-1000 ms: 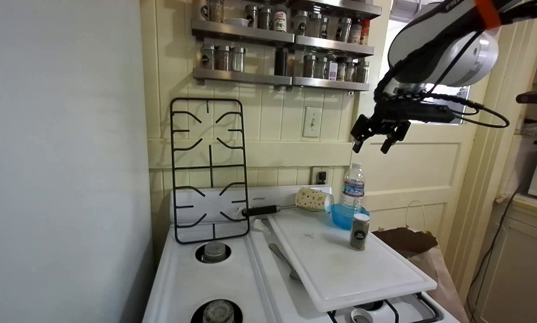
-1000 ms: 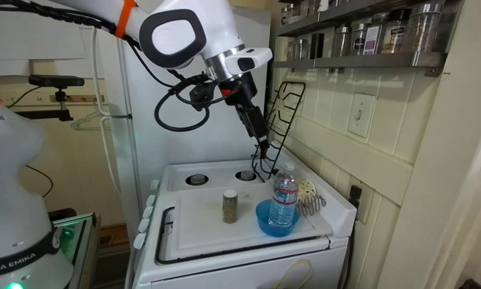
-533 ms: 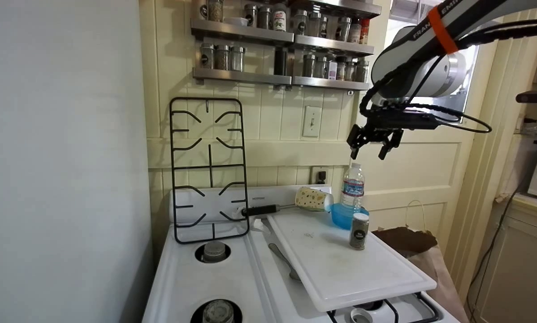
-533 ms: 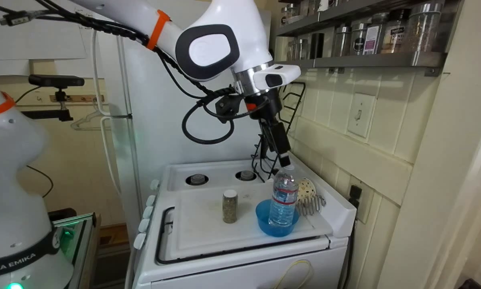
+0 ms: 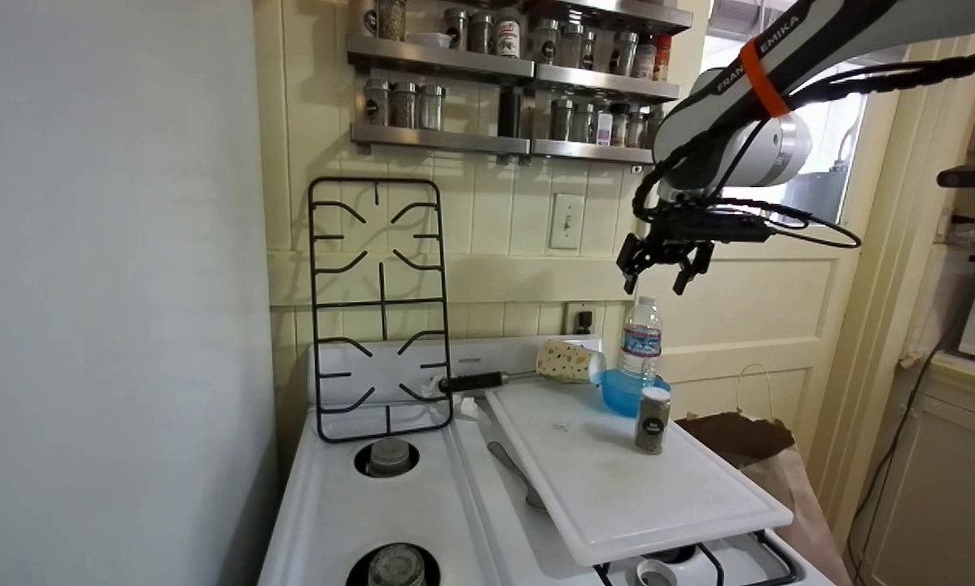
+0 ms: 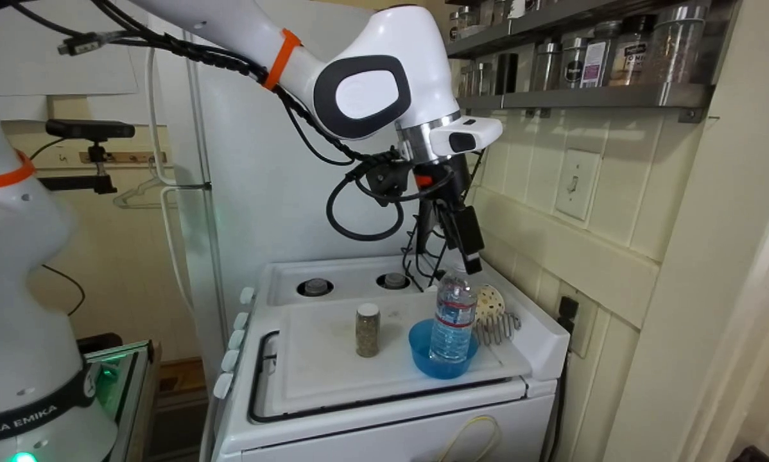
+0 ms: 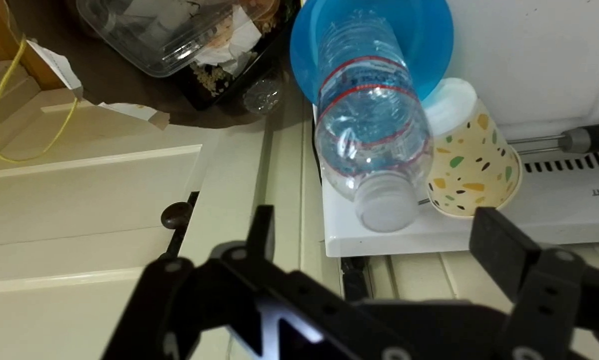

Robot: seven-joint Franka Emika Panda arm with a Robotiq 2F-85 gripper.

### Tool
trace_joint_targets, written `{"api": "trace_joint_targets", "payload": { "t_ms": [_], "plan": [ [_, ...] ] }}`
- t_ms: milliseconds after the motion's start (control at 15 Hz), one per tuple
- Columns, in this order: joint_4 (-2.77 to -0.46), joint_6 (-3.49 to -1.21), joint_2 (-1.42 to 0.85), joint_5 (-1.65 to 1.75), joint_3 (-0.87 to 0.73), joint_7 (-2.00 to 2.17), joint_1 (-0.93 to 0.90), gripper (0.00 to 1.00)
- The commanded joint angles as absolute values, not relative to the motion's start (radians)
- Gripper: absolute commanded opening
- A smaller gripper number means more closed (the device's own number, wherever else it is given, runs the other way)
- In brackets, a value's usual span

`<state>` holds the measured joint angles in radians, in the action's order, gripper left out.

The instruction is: Remove the bottle from the blue bowl, then move the blue bowl to the left, then move the bottle at the right to the left

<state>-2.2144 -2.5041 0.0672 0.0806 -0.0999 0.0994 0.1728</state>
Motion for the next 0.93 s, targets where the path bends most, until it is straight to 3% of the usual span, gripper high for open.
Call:
{"api": "trace_joint_targets", "payload": {
  "t_ms": [0,200,267,333,533,600,667,867],
  "plan": [
    [-2.167,-2.467,0.028,0.061,-0.107,0.107,0.155,0.78],
    [-2.155,-2.458,0.016,0.061,-0.108,0.105,0.151,0.5],
    [-2.15,-2.451,0.012,0.062,-0.108,0.106,0.15,0.46],
    [-2.148,-2.44,0.013,0.067,-0.108,0.108,0.149,0.33],
    [-2.142,-2.386,0.027,0.097,-0.108,0.122,0.149,0.36],
    [-2.138,-2.366,0.031,0.097,-0.108,0.121,0.149,0.5],
    [-2.134,-2.345,0.034,0.105,-0.108,0.125,0.149,0.54],
    [-2.127,-2.296,0.043,0.112,-0.107,0.125,0.148,0.15]
  ]
}}
